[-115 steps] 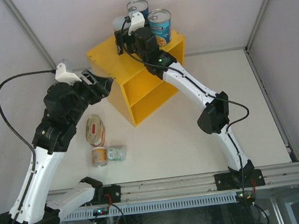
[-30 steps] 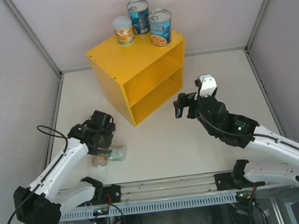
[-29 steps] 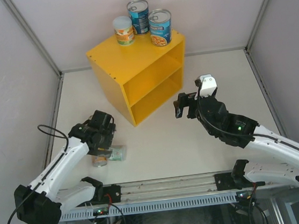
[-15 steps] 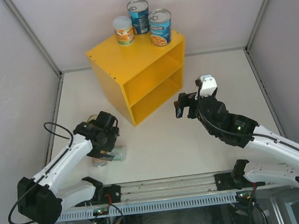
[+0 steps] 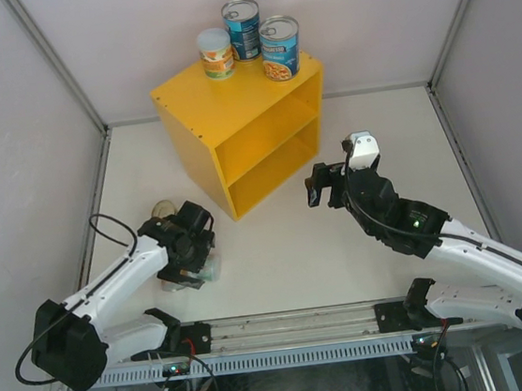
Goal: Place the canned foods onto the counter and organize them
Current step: Pick up the canned food from the center of the board.
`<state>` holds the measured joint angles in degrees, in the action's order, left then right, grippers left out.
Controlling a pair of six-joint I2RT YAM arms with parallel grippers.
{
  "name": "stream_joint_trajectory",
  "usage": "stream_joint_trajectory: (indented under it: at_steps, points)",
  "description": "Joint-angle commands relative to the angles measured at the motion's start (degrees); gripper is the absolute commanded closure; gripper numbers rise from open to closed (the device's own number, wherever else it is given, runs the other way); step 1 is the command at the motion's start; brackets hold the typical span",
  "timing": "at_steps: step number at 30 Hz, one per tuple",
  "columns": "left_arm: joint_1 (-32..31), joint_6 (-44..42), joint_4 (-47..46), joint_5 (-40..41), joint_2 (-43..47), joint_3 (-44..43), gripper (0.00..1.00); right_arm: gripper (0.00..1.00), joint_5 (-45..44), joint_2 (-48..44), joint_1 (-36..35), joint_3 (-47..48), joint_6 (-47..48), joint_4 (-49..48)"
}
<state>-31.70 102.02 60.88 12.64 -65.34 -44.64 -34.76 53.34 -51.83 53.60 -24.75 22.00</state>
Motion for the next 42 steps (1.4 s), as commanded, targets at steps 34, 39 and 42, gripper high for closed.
stream_joint_trajectory:
  at_steps: [34, 39, 42]
  points:
    - [-0.6, 2.0, -7.4, 0.8, -7.5, 5.9, 0.16, 0.07, 3.8, -1.3, 4.1, -0.9, -0.6, -2.0]
    - [-0.6, 2.0, -8.0, 0.8, -7.2, 6.6, 0.28, 0.07, 3.9, -1.4, 4.1, -0.9, -0.6, -2.1]
    - [-0.6, 1.7, -8.4, 0.8, -6.9, 6.8, 0.36, 0.07, 3.9, -1.4, 4.2, -0.9, -0.7, -1.8]
